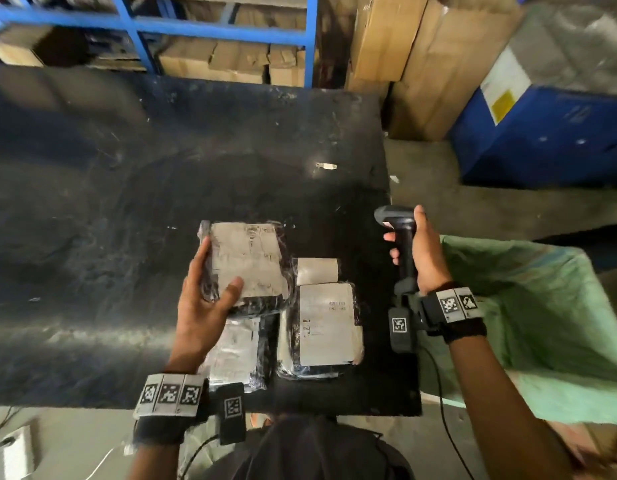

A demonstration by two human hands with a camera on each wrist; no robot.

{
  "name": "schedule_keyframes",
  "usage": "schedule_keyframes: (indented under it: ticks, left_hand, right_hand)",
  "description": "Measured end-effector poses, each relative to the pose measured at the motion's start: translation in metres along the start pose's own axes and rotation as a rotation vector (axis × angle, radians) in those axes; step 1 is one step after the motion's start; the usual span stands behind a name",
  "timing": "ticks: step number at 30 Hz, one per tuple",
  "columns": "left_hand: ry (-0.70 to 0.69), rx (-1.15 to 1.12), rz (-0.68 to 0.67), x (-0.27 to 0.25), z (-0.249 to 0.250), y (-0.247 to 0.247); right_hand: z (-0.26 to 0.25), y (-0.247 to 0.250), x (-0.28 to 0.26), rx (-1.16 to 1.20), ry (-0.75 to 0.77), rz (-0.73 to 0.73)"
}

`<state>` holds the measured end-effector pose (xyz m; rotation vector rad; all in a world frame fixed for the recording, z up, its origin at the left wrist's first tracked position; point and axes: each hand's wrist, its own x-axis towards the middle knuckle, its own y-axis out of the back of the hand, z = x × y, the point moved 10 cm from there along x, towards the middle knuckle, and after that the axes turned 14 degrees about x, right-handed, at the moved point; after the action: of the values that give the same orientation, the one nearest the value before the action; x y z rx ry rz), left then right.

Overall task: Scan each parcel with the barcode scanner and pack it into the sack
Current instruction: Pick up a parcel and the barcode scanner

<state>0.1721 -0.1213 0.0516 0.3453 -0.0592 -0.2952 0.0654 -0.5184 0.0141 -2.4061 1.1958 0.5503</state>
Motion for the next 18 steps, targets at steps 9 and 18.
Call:
schedule_keyframes:
  ticks: [9,18]
  left_hand:
    - [-0.154,0.053,0.101,0.092,0.061,-0.064]
    - [-0.245,0.201,0.190,0.102,0.070,-0.099]
  right_hand:
    - [-0.073,-0.064,-0.065,0.119,0.124,-0.190]
    - [-0.095,-0.093,-0.084,0.035,0.304,-0.321]
